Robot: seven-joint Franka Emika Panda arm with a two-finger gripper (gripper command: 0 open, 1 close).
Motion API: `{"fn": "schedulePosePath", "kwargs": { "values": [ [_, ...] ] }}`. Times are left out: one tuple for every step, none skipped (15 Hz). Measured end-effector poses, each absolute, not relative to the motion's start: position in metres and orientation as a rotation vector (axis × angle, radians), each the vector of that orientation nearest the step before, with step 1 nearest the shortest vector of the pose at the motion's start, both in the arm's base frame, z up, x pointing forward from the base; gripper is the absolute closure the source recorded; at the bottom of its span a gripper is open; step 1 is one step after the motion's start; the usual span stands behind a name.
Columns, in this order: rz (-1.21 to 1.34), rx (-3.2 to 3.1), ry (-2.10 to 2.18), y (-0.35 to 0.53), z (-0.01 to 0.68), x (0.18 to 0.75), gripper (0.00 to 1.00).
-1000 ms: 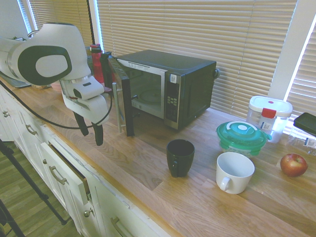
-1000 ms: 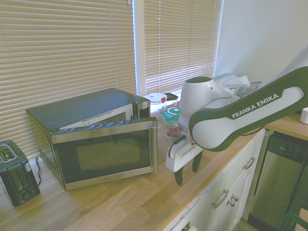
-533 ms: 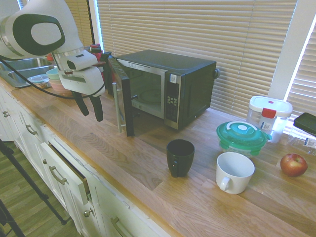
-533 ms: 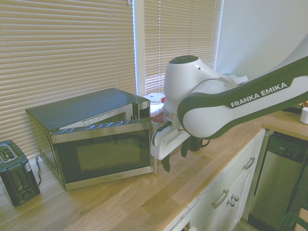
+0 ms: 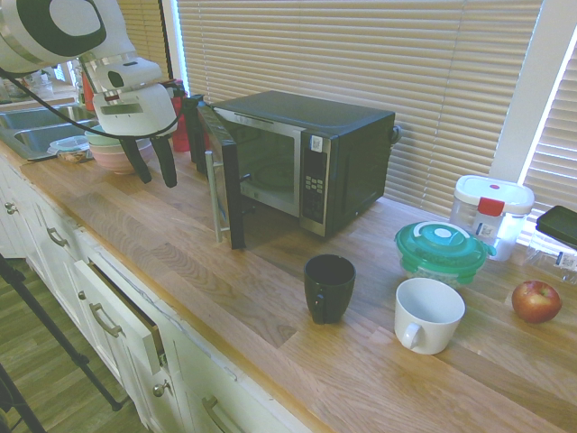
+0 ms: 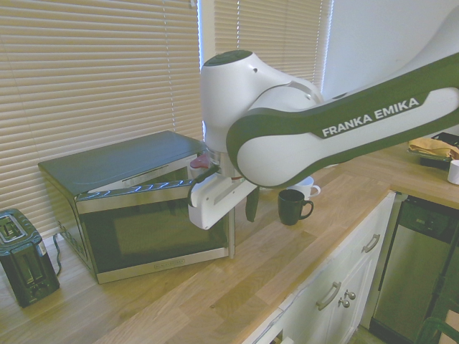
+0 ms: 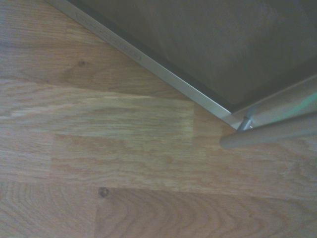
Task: Close the microwave
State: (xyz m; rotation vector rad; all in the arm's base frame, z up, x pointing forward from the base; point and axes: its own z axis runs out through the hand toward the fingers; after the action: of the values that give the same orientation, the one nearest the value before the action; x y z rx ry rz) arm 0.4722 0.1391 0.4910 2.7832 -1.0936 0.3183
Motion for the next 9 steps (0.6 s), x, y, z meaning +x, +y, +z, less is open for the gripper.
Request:
{"fn": "schedulePosePath", "kwargs": {
  "values": [
    [0.306,2.781,-1.092,0.143,0.492,0.481,0.00],
    [0.292,2.777,-1.097,0.145,0.494,0.492,0.00],
    [0.278,2.777,-1.103,0.146,0.496,0.504,0.00],
    [0.269,2.776,-1.113,0.145,0.498,0.515,0.00],
    [0.264,2.773,-1.127,0.142,0.501,0.525,0.00],
    [0.254,2.768,-1.144,0.137,0.501,0.535,0.00],
    [0.241,2.763,-1.157,0.131,0.502,0.545,0.00],
    [0.228,2.761,-1.168,0.125,0.503,0.556,0.00],
    [0.214,2.757,-1.179,0.118,0.503,0.568,0.00]
  ]
}}
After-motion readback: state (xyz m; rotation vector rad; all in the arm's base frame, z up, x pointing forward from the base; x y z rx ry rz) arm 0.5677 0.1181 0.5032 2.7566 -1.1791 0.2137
